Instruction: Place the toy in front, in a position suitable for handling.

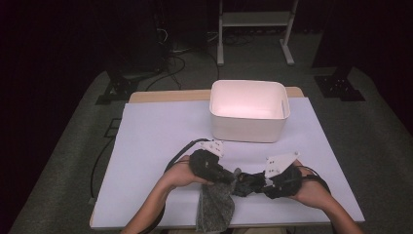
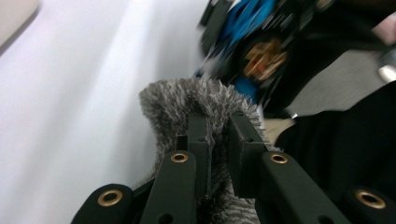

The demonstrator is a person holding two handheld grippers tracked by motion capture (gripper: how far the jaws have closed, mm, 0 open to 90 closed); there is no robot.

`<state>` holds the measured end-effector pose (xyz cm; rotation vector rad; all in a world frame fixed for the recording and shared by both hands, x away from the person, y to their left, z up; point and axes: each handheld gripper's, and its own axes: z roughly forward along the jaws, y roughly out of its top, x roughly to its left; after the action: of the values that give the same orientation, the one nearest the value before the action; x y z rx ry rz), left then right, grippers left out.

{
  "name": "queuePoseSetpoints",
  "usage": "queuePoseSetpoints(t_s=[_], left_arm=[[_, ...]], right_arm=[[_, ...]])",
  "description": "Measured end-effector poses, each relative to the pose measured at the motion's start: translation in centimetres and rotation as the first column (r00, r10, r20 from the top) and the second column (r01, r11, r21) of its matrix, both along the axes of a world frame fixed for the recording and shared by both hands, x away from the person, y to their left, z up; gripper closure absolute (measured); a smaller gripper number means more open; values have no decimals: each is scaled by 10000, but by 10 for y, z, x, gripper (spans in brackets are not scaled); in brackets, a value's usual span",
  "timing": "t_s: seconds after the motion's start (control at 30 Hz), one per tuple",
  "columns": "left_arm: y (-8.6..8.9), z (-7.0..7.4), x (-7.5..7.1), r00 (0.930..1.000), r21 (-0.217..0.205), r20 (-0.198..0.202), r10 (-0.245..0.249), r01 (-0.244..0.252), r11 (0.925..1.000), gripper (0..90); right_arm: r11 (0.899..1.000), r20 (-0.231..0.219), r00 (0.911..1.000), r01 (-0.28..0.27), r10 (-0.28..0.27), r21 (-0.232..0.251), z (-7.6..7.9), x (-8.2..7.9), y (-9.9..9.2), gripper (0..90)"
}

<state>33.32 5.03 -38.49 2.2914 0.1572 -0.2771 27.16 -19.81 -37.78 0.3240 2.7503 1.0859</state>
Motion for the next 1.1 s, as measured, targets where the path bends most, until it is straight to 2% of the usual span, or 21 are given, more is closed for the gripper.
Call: queuePoseSetpoints(t_s=[0.03,0.1,0.23,0.3,0.4,0.53,0.63,0.8,0.93,1.1], left_arm=[[-1,-2,0,9999,-89,-88,-48,47,9999,808],[-4,-5,0,9999,29,-78,-68,68,10000,808],[-10,-10,-1,9999,448,8,-162,161,9989,804],[-13,-11,-2,9998,372,-51,-203,204,9991,801],[-15,-8,-2,9997,389,80,-223,220,9990,801],[-13,-1,-2,9994,-153,-84,-340,339,9993,802],[-16,0,-2,9992,-49,29,-388,388,9992,802],[-20,1,3,9996,13,35,-264,264,9997,806],[-22,0,2,9986,127,-58,-529,530,9985,806],[-22,0,2,9984,144,-85,-567,569,9983,805]], right_arm=[[10000,-33,10000,44,-44,-30,-1,0,-1,604],[9999,-122,9998,122,-123,-113,-3,-2,-6,600],[9994,-188,9995,260,-264,-217,-9,-4,-14,583],[9992,-285,9989,361,-366,-190,-12,-5,-18,577],[9985,-456,9975,546,-542,71,-16,-7,-24,578],[9961,-735,9947,749,-714,456,-20,-4,-29,598],[9910,-916,9895,1176,-1115,636,-23,2,-35,611],[9909,-1002,9896,1110,-1031,765,-26,4,-39,608],[9932,-964,9905,1036,-981,536,-26,3,-39,608],[9932,-845,9923,960,-903,657,-21,2,-43,617]])
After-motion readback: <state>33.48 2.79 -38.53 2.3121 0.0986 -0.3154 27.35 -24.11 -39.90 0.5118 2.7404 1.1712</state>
